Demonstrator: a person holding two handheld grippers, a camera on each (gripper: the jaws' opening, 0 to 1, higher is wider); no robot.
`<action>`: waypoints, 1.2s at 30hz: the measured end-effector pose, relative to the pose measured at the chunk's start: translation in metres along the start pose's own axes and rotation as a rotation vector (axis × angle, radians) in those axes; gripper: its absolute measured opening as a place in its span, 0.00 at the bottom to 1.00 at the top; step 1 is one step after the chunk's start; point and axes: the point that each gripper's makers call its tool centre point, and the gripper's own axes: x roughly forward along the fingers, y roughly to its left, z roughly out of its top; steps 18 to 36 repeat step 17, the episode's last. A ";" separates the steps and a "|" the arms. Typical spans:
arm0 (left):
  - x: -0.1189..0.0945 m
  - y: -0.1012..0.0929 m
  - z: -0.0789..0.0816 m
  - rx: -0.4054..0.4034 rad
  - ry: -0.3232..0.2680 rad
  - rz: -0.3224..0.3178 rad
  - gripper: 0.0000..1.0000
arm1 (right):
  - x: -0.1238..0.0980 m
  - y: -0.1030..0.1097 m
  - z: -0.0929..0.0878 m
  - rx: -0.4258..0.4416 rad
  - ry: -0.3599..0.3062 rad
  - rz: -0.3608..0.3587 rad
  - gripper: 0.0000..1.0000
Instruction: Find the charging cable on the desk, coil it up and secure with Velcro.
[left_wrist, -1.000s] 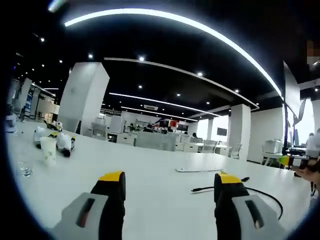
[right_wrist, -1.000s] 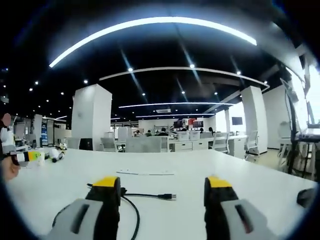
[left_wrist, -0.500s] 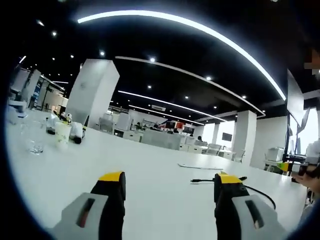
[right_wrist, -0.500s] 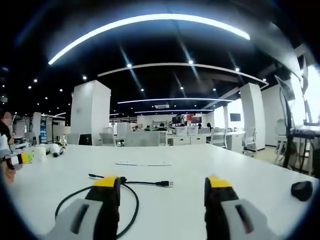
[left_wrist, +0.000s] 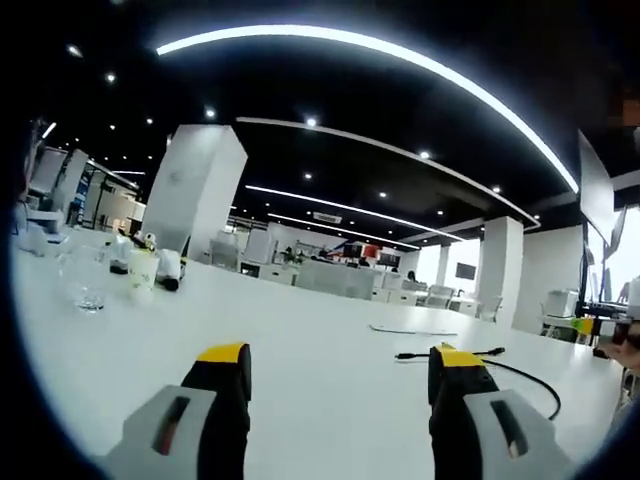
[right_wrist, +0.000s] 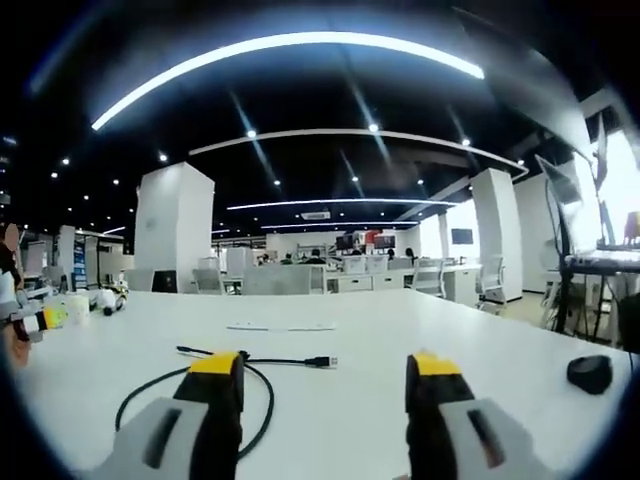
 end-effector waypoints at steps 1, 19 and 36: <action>-0.002 0.001 0.000 -0.004 0.000 0.001 0.72 | -0.001 0.001 -0.001 0.006 -0.002 -0.001 0.64; -0.006 -0.007 0.005 -0.066 -0.032 -0.029 0.73 | -0.022 0.002 0.015 0.017 -0.048 -0.040 0.65; -0.006 -0.007 0.005 -0.066 -0.032 -0.029 0.73 | -0.022 0.002 0.015 0.017 -0.048 -0.040 0.65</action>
